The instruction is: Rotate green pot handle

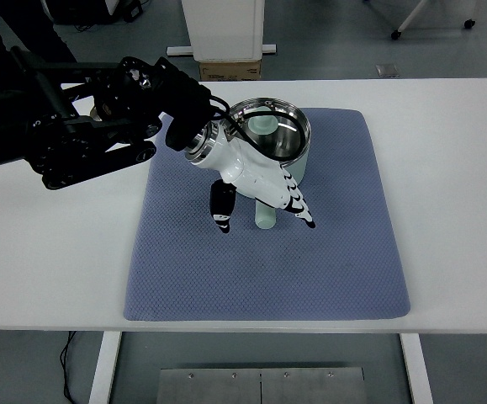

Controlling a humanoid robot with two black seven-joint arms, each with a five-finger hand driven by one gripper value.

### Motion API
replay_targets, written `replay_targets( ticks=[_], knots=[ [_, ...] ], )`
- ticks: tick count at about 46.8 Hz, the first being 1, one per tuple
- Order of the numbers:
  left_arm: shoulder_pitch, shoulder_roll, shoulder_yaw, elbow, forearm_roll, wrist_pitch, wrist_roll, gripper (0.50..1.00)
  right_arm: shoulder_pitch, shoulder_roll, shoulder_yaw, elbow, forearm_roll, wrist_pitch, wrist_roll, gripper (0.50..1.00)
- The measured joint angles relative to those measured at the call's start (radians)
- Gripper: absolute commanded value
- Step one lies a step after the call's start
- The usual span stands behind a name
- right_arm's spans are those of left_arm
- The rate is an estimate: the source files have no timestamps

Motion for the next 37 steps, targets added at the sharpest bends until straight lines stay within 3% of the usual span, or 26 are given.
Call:
replay_targets(
  ticks=[37],
  knots=[
    [0.06,-0.051,0.008,0.068,0.0,0.003,0.0,1.0,0.0,0.0,0.0,0.0,0.0,0.0,0.0,1.0]
  ],
)
